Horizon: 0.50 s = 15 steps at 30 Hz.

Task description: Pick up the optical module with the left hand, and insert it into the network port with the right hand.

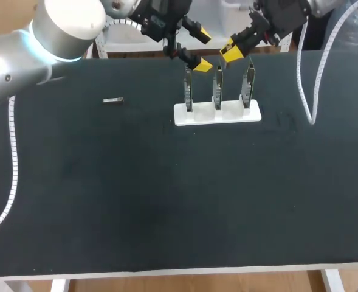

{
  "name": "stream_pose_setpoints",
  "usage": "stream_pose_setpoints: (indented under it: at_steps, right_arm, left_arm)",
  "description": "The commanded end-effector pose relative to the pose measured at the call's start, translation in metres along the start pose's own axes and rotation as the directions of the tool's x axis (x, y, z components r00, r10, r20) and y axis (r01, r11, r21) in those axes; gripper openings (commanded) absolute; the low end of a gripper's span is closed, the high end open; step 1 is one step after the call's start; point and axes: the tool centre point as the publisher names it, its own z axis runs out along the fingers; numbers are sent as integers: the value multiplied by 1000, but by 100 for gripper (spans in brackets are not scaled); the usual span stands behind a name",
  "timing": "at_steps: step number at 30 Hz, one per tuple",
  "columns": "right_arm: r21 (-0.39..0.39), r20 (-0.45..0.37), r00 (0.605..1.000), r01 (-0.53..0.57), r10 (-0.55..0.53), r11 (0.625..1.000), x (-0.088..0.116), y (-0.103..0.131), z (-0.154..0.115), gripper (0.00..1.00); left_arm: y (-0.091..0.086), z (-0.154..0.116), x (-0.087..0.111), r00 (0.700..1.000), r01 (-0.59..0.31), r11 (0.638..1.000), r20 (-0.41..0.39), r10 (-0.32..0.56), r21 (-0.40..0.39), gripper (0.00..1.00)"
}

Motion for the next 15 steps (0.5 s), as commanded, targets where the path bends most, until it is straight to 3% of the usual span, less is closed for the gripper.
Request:
stream_pose_setpoints:
  at_steps: [1, 15]
  right_arm:
    - [-7, 1, 1000, -2, 2, 1000, -1, -4, 1, 0]
    - [-7, -13, 1000, -15, 15, 1000, 3, -13, 0, 0]
  left_arm:
    - [0, 0, -1, 1000, 1, 1000, -4, -1, -1, 100]
    - [0, 0, -1, 1000, 1, 1000, -4, -1, -1, 100]
